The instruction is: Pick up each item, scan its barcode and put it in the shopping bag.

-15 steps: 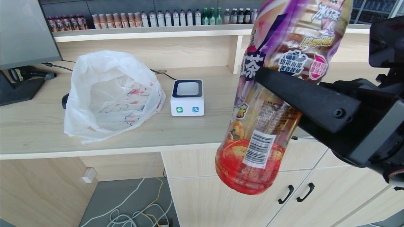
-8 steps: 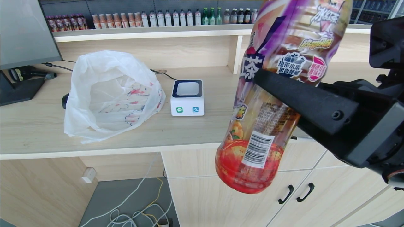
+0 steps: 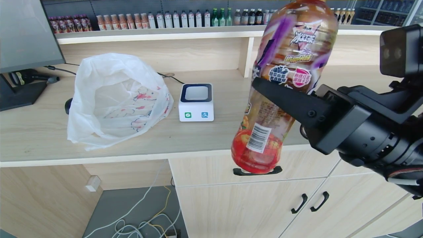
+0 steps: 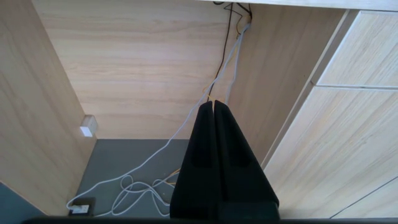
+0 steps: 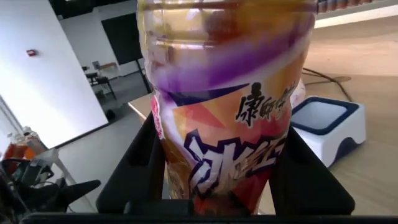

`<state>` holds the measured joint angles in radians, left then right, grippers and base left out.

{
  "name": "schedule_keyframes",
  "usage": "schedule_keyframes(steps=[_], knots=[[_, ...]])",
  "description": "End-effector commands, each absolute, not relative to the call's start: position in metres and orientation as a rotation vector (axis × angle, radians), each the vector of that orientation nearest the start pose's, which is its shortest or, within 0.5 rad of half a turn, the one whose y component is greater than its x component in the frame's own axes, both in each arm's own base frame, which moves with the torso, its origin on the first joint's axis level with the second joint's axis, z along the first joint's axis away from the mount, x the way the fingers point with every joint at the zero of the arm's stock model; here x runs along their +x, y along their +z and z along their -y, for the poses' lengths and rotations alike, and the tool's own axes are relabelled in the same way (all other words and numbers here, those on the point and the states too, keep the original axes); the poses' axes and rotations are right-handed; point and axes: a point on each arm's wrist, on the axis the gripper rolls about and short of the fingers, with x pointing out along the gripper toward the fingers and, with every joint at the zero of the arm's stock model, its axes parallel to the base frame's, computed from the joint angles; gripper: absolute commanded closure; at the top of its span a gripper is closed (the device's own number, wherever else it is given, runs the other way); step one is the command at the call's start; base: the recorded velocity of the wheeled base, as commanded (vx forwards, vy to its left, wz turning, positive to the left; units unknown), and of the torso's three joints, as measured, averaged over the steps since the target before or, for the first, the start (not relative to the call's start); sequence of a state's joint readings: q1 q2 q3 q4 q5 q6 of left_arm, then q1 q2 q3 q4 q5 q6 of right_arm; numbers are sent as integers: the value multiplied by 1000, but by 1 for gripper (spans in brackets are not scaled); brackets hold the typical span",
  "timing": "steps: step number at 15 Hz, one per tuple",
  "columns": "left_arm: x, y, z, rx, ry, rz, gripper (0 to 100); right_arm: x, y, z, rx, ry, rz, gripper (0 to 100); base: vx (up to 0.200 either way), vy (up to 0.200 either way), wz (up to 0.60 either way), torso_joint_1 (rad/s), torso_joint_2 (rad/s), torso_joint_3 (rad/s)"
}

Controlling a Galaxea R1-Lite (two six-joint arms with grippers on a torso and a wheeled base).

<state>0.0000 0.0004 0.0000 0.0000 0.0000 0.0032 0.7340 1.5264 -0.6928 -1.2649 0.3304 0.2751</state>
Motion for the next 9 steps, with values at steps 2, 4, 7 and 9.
schedule_keyframes(steps=[2, 4, 7, 9], knots=[[-23, 75, 0, 3, 0, 0, 100, 185, 271, -167, 299, 902, 327, 100, 0, 0, 0, 0, 0, 0], [-23, 75, 0, 3, 0, 0, 100, 185, 275, -162, 217, 745, 381, 100, 0, 0, 0, 0, 0, 0], [-23, 75, 0, 3, 0, 0, 100, 179, 280, -156, 227, 512, 397, 100, 0, 0, 0, 0, 0, 0], [-23, 75, 0, 5, 0, 0, 100, 181, 284, -149, 181, 412, 429, 100, 0, 0, 0, 0, 0, 0]])
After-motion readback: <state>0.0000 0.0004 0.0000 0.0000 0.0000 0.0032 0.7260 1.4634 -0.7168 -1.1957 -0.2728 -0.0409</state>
